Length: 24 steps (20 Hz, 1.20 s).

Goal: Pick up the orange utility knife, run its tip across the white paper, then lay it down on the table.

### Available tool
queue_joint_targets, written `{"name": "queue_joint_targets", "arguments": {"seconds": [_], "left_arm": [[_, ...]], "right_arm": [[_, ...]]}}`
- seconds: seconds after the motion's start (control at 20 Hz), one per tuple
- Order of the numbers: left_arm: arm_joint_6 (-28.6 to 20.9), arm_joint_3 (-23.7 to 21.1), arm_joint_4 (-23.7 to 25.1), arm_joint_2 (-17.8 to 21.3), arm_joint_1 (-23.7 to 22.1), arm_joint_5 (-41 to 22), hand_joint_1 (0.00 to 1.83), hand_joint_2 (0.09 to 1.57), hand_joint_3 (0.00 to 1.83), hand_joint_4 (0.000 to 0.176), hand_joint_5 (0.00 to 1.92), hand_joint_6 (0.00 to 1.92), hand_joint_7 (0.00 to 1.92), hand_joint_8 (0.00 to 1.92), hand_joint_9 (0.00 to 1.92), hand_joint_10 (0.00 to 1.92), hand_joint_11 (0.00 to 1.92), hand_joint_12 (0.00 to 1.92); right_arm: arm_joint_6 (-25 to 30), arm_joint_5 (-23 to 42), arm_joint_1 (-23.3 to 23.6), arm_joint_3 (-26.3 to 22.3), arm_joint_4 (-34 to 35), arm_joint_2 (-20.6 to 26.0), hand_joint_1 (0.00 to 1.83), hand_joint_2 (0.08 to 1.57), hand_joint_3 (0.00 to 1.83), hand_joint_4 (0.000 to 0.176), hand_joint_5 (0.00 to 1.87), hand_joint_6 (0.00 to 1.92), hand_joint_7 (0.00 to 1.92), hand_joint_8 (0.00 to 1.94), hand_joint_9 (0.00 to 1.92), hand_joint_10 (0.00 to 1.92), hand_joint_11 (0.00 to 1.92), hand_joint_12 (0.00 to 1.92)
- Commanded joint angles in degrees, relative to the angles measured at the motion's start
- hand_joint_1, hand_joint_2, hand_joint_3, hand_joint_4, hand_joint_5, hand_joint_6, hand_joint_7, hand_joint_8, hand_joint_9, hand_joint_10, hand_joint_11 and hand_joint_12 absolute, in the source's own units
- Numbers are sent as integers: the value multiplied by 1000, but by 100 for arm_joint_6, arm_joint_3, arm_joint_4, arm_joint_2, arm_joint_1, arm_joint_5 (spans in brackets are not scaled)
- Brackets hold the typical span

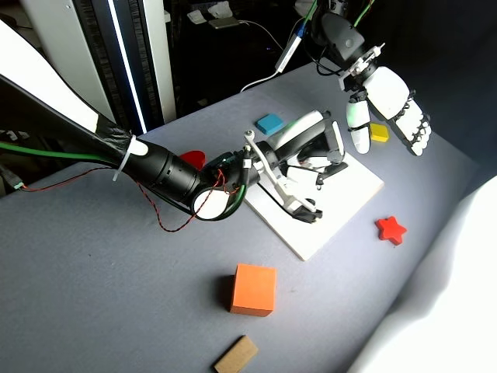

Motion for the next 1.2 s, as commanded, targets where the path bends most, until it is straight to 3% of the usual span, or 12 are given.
{"name": "queue_joint_targets", "arguments": {"seconds": [0.0, 0.6, 1.15], "left_arm": [[18, 36, 280, 64, -60, -551, 0, 1240, 3, 0, 0, 0, 0, 0, 0, 0, 0, 0], [40, 53, 277, 41, -98, -551, 0, 1238, 1, 0, 0, 0, 0, 0, 0, 0, 0, 0], [56, 47, 277, 32, -122, -551, 11, 1243, 2, 0, 0, 0, 0, 0, 0, 0, 0, 0]], "right_arm": [[-195, 641, 18, 19, 304, 4, 1525, 959, 767, 176, 1472, 1921, 1746, 1941, 1857, 1921, 1881, 1921], [-156, 794, -388, -20, -28, 191, 1533, 957, 771, 176, 1476, 1921, 1729, 1941, 1853, 1921, 1881, 1921], [-104, 791, -466, -512, -106, 696, 1535, 976, 741, 176, 1488, 1921, 1732, 1941, 1847, 1921, 1870, 1921]]}}
